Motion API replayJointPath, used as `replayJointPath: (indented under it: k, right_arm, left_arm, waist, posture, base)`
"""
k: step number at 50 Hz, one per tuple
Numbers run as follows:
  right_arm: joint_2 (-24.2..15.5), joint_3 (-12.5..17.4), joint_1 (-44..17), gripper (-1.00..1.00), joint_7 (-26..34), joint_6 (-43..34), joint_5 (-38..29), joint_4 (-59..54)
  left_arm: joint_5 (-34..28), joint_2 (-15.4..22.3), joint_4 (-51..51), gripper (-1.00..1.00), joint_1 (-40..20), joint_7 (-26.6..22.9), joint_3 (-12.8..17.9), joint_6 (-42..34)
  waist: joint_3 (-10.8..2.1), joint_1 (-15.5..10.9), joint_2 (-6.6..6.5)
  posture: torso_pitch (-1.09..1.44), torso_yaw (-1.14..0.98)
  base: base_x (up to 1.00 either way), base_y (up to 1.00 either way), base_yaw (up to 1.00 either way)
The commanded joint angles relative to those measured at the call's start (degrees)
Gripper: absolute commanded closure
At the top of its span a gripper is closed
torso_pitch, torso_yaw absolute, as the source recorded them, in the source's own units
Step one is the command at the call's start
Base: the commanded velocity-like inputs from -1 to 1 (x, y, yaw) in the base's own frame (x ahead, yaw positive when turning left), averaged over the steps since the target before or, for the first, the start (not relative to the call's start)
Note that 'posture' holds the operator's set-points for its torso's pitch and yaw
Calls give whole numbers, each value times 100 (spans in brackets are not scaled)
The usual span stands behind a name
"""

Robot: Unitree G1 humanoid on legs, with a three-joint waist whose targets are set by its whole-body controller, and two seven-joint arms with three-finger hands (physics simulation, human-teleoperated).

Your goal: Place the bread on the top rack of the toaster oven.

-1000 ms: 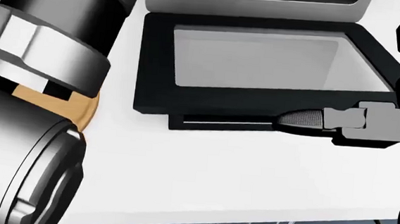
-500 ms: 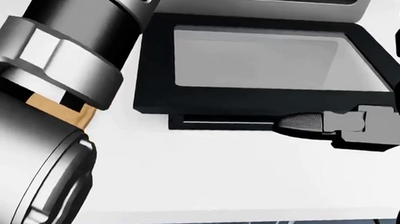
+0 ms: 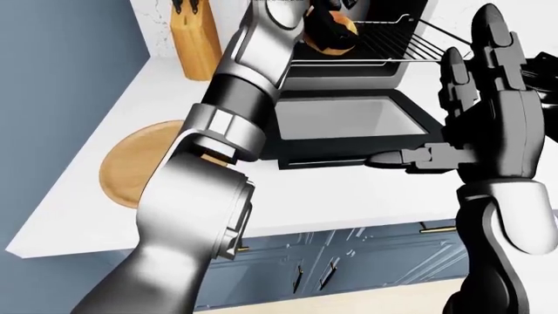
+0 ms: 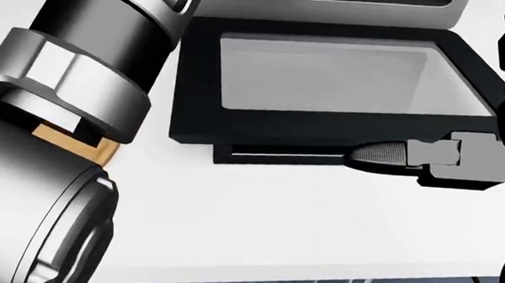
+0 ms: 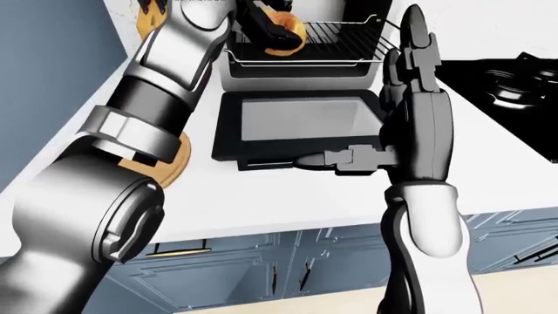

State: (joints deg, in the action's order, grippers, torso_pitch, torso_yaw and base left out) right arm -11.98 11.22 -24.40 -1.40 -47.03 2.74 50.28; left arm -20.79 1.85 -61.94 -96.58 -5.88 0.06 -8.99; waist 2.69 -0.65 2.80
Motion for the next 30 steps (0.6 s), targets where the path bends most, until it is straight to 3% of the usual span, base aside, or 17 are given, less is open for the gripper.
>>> replayJointPath:
  k: [1,21,23,26,30]
  right_arm:
    - [-50,32,-136,-100,-24,162,-31,98]
    - [-36,34,-89,-100,-5,157,-52,135]
    - [-26,16,-75,-100,-10,188,-65,113]
    - [-14,11,-63,-100,-10,223,-74,90]
    - [-3,12,-33,-100,-5,241,-84,100]
  left_arm:
    - [-5,62,236,82,-250,69,37,148]
    - [-48,64,245,55,-239,48,34,144]
    - [-58,68,255,31,-237,43,30,138]
    - [-54,61,270,20,-241,37,38,122]
    - [-72,56,292,-14,-225,15,27,98]
  waist:
    - [-158,0,22]
    - [-160,0,20]
    - [-160,-1,20]
    - [-159,0,19]
    - [-160,1,19]
  posture:
    - [0,0]
    - [0,0]
    - [0,0]
    - [0,0]
    - [0,0]
  base:
    - [0,0,0]
    - [0,0,0]
    - [0,0,0]
    - [0,0,0]
    - [0,0,0]
